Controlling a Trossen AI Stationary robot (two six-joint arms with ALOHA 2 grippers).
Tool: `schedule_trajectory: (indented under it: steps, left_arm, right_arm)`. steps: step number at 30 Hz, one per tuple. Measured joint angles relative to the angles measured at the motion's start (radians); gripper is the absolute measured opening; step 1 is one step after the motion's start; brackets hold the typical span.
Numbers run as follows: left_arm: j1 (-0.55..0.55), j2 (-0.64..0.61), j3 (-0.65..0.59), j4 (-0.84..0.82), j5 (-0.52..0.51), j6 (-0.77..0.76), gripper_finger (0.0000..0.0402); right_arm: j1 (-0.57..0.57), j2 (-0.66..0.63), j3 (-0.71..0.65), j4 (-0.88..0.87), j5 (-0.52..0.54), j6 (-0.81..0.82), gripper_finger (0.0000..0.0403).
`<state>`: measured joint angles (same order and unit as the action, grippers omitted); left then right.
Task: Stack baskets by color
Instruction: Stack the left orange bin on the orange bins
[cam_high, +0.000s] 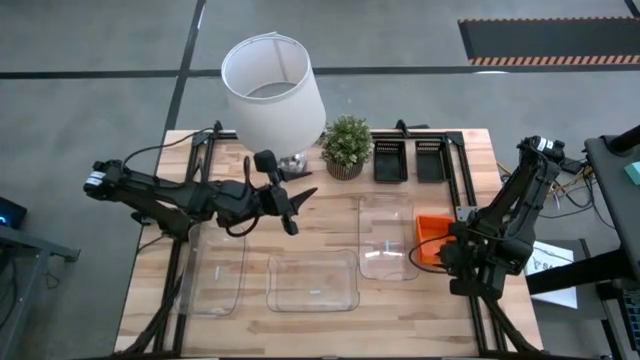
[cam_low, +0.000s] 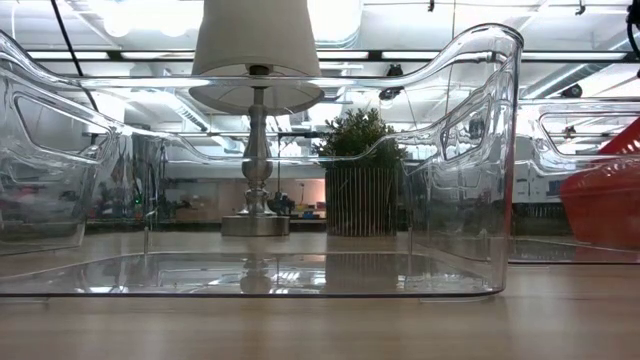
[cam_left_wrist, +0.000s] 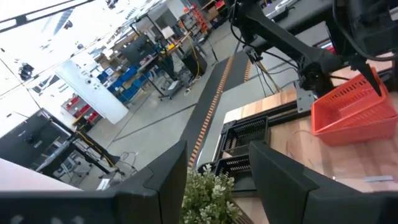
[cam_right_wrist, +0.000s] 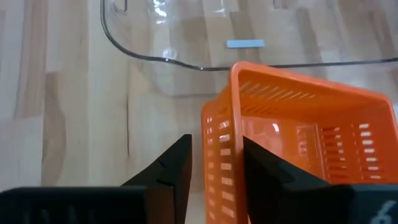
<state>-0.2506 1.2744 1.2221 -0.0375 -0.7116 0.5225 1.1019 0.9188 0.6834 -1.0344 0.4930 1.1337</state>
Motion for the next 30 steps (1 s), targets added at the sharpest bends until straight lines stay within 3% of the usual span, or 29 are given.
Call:
schedule_trajectory:
  steps: [9,16,24,30]
  left_arm:
    - [-0.007,0.028,0.000,0.001,0.001,-0.002,0.0157]
    - [-0.007,0.042,-0.001,0.000,0.001,-0.001,0.0157]
    - [-0.007,0.044,0.000,0.000,0.001,-0.001,0.0157]
    - [-0.007,0.044,-0.001,0.001,0.001,-0.001,0.0157]
  right_arm:
    - [0.000,0.000,-0.005,-0.005,-0.003,0.005,0.0058]
    - [0.000,0.001,-0.029,-0.007,0.004,0.105,0.0097]
    - [0.000,0.000,0.004,-0.024,0.027,0.106,0.0133]
    - [0.000,0.000,0.009,-0.033,0.031,0.059,0.0086]
